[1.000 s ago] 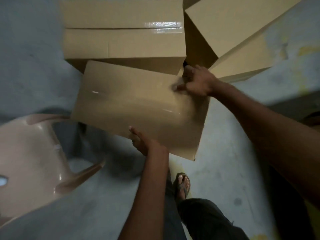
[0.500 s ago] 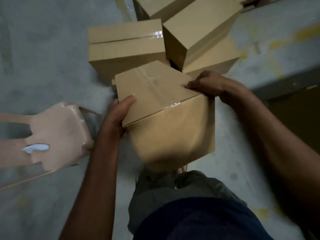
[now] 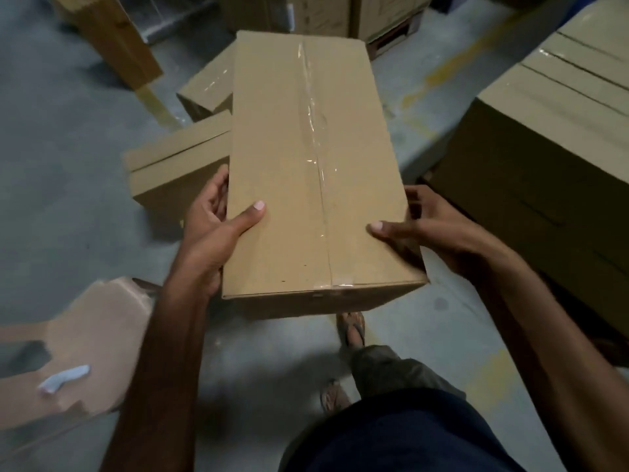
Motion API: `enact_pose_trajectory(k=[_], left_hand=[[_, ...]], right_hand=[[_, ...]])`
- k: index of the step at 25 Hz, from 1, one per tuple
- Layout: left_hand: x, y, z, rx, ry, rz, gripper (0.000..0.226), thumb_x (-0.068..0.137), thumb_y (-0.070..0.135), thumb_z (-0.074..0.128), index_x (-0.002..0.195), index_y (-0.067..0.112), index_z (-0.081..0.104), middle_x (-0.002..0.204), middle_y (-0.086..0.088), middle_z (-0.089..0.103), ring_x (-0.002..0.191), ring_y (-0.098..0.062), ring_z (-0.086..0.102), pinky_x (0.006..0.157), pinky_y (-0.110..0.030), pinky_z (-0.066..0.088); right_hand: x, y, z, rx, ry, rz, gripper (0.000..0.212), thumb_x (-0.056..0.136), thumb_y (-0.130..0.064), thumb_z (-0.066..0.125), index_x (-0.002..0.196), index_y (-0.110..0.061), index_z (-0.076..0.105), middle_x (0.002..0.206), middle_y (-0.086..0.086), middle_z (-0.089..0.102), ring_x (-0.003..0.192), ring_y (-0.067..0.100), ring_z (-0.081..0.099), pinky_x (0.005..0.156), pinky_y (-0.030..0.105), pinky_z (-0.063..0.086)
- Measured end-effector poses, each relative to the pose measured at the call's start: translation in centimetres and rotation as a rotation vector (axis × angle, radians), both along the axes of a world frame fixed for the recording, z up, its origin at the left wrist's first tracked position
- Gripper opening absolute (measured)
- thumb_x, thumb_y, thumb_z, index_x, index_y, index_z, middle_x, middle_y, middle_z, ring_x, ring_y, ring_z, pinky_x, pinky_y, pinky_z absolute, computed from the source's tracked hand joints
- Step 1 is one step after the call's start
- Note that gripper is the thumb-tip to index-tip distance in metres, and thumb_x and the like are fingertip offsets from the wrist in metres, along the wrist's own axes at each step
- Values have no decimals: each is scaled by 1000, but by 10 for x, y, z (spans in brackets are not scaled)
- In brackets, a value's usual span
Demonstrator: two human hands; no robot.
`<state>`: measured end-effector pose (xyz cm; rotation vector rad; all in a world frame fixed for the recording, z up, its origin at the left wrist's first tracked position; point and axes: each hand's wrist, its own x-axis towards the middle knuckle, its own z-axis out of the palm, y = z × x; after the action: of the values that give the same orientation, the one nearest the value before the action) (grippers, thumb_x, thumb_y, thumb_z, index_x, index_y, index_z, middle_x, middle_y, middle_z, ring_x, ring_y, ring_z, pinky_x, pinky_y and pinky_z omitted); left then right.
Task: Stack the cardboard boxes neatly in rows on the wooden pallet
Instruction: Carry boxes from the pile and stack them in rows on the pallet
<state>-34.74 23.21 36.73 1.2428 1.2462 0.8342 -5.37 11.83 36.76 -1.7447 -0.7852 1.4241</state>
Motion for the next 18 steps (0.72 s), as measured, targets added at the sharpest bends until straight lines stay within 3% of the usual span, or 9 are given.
enact_pose_trajectory(k=[3, 5, 8, 11, 14, 15, 18], left_hand=[[14, -39, 13, -104, 77, -142, 64, 89, 33, 78, 146, 30, 48, 129, 5, 67, 113, -17, 69, 84, -38, 61], [39, -68, 13, -173, 140, -236, 57, 88, 36, 77, 138, 27, 51, 121, 0, 69, 105, -19, 70, 72, -33, 61], [76, -103, 2, -149, 143, -334, 47, 90, 32, 76, 132, 28, 55, 112, 4, 71, 90, -9, 71, 57, -18, 56], [117, -153, -15, -135, 184, -467, 48, 87, 36, 79, 129, 25, 58, 112, 3, 73, 93, -11, 72, 64, -21, 57], [176, -218, -23, -132, 215, -639, 50, 88, 39, 79, 132, 28, 58, 114, 6, 73, 100, -15, 72, 76, -28, 57], [193, -242, -24, -124, 227, -705, 49, 89, 39, 77, 132, 29, 57, 116, 7, 71, 100, -13, 71, 75, -27, 56], [247, -322, -17, -96, 222, -839, 44, 93, 36, 72, 131, 33, 51, 116, 10, 67, 98, -10, 68, 64, -18, 52]], right_hand=[[-2, -54, 9, -16, 119, -56, 98, 73, -19, 89, 152, -25, 31, 134, -3, 56, 120, 16, 57, 85, 28, 51], [3, -87, 4, -45, 88, -82, 100, 76, -8, 87, 155, -27, 28, 135, -2, 55, 126, 21, 54, 90, 28, 48], [23, -147, -3, -51, 82, -211, 93, 77, -11, 88, 153, -25, 35, 136, -1, 59, 122, 18, 56, 94, 29, 46], [40, -238, 4, -100, 112, -350, 80, 81, -6, 82, 145, -22, 39, 127, 0, 60, 111, 16, 58, 80, 25, 47], [58, -337, 8, -122, 123, -498, 52, 86, -3, 77, 126, -21, 49, 114, -1, 62, 102, 14, 59, 75, 24, 47], [64, -369, 8, -117, 124, -556, 52, 85, -3, 78, 125, -20, 51, 114, -1, 64, 103, 16, 61, 78, 26, 50], [94, -471, 4, -63, 146, -772, 80, 77, -1, 84, 145, -19, 46, 125, 4, 68, 113, 23, 66, 100, 39, 54]])
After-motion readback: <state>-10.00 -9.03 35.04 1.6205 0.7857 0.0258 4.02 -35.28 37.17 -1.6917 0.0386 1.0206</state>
